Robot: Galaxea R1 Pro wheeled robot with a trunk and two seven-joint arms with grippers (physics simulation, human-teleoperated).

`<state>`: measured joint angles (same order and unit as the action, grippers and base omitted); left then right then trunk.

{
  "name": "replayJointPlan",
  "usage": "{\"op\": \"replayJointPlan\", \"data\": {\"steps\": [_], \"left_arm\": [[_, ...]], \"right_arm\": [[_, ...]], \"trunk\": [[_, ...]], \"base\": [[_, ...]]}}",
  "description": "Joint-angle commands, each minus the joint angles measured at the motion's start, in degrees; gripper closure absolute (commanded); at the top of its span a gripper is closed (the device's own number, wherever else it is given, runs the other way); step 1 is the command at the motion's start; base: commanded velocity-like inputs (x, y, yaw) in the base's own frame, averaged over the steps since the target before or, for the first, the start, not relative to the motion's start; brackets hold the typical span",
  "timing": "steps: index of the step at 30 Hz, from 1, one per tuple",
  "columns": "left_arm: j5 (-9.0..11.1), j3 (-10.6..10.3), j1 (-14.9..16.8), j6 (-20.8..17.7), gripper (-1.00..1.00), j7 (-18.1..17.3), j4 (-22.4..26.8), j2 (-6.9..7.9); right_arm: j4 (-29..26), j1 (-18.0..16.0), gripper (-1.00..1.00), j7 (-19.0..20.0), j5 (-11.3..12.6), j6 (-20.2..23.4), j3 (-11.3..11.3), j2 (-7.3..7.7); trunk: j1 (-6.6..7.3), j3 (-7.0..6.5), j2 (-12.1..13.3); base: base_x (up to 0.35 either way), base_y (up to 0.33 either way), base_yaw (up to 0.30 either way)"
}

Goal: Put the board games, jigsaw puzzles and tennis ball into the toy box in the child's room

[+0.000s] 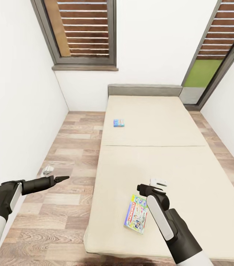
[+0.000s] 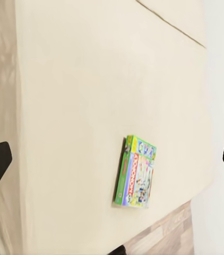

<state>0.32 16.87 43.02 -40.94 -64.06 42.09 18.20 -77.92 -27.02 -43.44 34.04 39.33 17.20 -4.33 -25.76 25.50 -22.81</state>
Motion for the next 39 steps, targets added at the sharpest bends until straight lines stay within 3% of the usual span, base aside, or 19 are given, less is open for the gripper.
{"op": "replayJointPlan", "data": {"steps": [1, 17, 29, 39], "left_arm": [[0.0, 0.1, 0.0, -0.5, -1.00, -0.2, 0.0, 0.06], [-0.1, 0.0, 0.0, -0.5, -1.00, 0.0, 0.0, -0.02], [-0.1, 0.1, 0.0, -0.5, -1.00, 0.0, 0.0, -0.02], [-0.1, 0.1, 0.0, -0.5, -1.00, 0.0, 0.0, 0.01]], "right_arm": [[0.0, -0.2, -1.00, -0.6, 0.5, 0.1, 0.1, -0.02], [2.3, -1.5, -1.00, -0.4, 0.4, -2.5, -0.4, 0.10], [12.0, -5.2, -1.00, 4.1, -0.3, -8.5, -0.3, 0.03], [14.8, -7.4, -1.00, 5.9, -0.4, -9.5, -0.3, 0.01]], "trunk": [[-0.03, 0.19, -0.1], [-0.03, 1.69, -0.1], [-0.03, 2.82, -0.1], [-0.03, 3.76, -0.1]], "base": [[0.000, 0.000, 0.000], [0.000, 0.000, 0.000], [0.000, 0.000, 0.000], [0.000, 0.000, 0.000]]}}
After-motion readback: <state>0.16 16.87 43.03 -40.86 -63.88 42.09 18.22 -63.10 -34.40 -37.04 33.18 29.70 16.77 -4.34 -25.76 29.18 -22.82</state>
